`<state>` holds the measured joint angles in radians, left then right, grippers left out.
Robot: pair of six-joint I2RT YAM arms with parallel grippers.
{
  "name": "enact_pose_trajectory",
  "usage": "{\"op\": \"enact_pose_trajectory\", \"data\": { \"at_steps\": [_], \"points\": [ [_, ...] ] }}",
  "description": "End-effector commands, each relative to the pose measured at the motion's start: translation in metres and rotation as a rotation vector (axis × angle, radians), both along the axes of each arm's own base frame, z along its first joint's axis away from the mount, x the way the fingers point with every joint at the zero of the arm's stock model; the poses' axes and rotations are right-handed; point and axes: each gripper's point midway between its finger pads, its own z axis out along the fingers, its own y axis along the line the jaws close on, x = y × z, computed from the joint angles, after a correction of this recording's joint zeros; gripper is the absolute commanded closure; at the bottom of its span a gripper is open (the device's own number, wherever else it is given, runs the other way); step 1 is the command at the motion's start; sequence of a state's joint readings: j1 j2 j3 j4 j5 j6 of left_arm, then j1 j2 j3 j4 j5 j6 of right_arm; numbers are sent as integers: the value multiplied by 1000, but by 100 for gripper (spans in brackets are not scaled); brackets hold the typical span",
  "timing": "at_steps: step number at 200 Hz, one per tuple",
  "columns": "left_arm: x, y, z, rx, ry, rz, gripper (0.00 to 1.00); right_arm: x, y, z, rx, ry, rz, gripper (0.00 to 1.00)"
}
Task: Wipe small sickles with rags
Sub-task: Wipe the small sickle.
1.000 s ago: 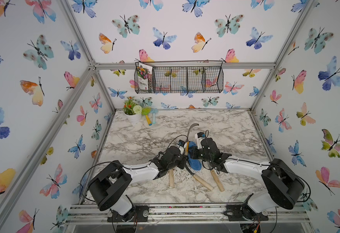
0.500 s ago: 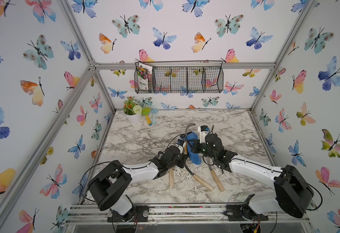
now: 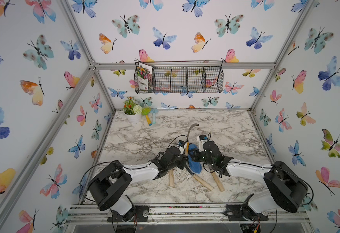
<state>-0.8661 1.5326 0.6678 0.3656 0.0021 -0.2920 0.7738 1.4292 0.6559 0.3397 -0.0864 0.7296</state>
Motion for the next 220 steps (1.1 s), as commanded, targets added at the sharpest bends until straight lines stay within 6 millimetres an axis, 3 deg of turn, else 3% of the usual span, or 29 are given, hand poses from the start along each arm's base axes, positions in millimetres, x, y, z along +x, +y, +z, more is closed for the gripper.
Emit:
{"op": "enact_pose_trajectory", "data": {
  "at_steps": [1,30,67,97,125,145,186,206,220],
  "points": [
    [5,-8,19,-42,-51,-7,100,-7,8,53,80,-96,49,98],
    [7,-9,17,-37,-46,-5,100,-18,5,78,137,-133,81,98],
    [9,-7,16,-29,-45,11,100,-22,-4,82,146,-143,60,98],
    [9,-8,14,-28,-41,10,100,-24,5,65,150,-95,94,98],
    [8,-10,15,-32,-37,3,100,-33,23,26,121,7,157,98],
    [6,-9,17,-40,-40,-2,100,-35,24,6,94,41,146,98],
    [3,-4,26,-66,-73,6,100,-27,0,-1,21,43,30,98],
    [5,2,29,-56,-107,44,100,-19,-17,9,-31,68,-56,98],
    [3,1,29,-45,-118,50,100,-11,-29,28,-56,93,-116,98]
  ]
}}
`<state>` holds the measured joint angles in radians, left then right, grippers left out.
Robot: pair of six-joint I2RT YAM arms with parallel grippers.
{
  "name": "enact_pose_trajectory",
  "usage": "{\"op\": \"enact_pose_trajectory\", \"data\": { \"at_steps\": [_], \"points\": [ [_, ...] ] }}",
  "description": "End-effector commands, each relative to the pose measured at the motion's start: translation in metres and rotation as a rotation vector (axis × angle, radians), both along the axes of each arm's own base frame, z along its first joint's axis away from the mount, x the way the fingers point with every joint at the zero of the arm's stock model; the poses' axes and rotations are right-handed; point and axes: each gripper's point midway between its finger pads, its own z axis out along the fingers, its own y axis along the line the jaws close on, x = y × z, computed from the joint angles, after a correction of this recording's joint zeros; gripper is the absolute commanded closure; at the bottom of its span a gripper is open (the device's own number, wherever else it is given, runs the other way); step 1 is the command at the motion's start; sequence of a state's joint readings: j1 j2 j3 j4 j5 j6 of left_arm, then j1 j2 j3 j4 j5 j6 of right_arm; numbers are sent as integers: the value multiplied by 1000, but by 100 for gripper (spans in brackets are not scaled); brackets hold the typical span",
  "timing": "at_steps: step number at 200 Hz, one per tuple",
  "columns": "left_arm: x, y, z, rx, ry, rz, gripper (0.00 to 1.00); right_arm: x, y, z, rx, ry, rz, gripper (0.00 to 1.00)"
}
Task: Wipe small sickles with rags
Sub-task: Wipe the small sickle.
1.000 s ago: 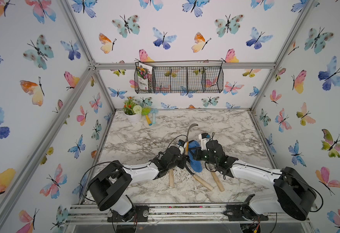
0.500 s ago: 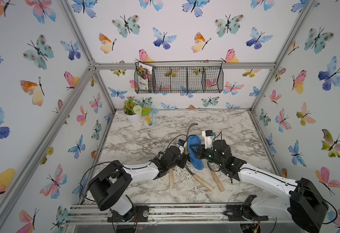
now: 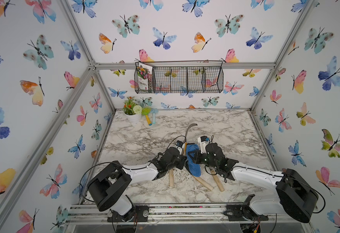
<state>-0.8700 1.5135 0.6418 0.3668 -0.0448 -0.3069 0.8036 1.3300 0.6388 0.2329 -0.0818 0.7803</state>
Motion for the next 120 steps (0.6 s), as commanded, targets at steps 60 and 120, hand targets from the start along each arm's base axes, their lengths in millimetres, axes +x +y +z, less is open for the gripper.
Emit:
{"op": "enact_pose_trajectory", "data": {
  "at_steps": [60,120],
  "points": [
    [-14,-18,27,-65,-54,-41,100,93,-80,38,11,160,-194,98],
    [-30,-50,8,-75,84,-190,100,93,-61,32,134,17,-8,98]
  ]
}}
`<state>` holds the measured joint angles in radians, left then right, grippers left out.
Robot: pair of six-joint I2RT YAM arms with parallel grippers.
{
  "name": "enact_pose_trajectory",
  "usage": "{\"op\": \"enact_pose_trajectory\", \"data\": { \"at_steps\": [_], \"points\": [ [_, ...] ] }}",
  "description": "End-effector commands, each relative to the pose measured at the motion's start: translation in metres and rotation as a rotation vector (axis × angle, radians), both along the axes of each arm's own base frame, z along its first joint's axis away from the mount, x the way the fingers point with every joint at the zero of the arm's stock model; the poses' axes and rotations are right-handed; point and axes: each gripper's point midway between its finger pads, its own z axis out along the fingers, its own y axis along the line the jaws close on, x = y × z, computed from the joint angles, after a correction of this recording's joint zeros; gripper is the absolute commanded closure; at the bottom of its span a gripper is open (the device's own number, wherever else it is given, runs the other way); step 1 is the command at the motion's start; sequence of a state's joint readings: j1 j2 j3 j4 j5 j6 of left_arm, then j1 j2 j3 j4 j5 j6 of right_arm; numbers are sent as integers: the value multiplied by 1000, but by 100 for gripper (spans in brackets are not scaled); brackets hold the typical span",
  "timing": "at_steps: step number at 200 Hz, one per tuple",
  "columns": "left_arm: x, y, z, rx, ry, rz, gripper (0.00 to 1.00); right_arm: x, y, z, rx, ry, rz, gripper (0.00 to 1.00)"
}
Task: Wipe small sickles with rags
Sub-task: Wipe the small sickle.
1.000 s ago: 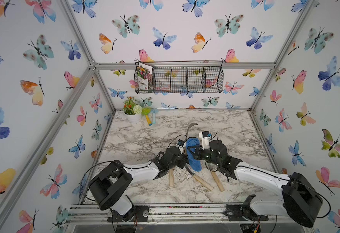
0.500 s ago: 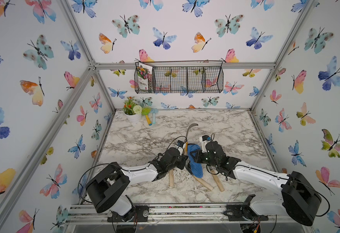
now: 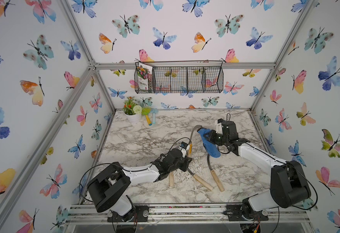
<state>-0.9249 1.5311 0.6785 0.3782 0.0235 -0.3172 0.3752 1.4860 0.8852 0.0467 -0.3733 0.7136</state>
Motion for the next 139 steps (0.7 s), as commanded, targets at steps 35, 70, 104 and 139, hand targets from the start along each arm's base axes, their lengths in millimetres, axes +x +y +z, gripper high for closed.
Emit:
{"op": "enact_pose_trajectory", "data": {
  "at_steps": [35,70,104,139],
  "points": [
    [-17,-30,-7,-31,115,-141,100,-23,27,28,128,-187,216,98],
    [-11,-33,-19,10,149,-118,100,-36,32,53,195,-288,275,98],
    [3,-23,-27,70,144,-19,100,-37,34,50,207,-290,282,98],
    [9,-21,-33,101,144,7,100,-40,41,51,261,-281,326,98]
  ]
}}
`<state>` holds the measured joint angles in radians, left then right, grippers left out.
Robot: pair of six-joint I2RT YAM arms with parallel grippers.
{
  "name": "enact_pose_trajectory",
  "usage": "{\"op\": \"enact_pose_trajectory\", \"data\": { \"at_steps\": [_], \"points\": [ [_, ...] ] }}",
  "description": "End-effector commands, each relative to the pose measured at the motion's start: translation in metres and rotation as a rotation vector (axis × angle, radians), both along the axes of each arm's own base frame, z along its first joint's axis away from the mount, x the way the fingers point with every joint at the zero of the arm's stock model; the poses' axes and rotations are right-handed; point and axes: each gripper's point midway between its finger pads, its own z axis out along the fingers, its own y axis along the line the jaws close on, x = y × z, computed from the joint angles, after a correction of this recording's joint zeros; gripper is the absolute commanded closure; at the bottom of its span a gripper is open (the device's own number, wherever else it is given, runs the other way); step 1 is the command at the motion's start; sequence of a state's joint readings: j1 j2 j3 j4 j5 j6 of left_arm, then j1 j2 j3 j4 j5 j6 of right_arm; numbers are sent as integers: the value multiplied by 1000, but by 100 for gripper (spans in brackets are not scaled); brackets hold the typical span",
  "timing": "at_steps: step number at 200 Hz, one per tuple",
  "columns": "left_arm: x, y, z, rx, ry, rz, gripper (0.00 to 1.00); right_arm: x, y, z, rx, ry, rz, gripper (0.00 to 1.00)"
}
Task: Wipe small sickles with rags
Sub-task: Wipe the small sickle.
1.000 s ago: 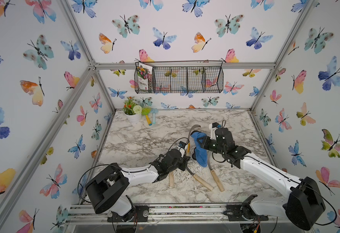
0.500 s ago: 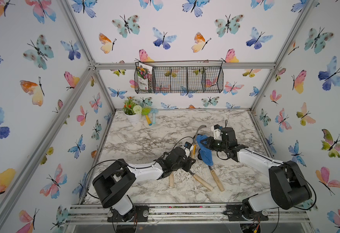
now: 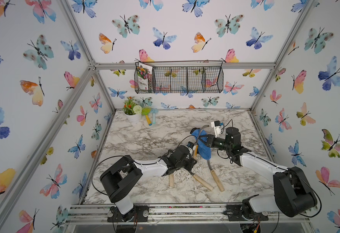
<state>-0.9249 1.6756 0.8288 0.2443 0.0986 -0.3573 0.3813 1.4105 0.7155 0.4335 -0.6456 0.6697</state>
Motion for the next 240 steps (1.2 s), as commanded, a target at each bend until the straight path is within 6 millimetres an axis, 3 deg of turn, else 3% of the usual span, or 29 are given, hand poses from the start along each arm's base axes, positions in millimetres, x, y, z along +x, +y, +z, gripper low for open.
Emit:
{"op": "enact_pose_trajectory", "data": {
  "at_steps": [1,62,104,147,206,240],
  "points": [
    [7,3,-8,46,3,43,100,-6,8,8,54,-26,65,98],
    [2,-3,-7,25,9,-2,100,-7,-6,35,76,-89,11,98],
    [2,-4,-8,33,-2,-6,100,-13,-31,68,124,-144,-34,98],
    [3,-5,-11,50,-12,-1,100,-12,-62,83,154,-172,-117,98],
    [-1,-6,-8,52,-22,-10,100,-10,-49,66,168,-120,-31,97],
    [0,-6,-6,55,-29,-7,100,-4,-19,25,138,-29,30,98]
  ]
}}
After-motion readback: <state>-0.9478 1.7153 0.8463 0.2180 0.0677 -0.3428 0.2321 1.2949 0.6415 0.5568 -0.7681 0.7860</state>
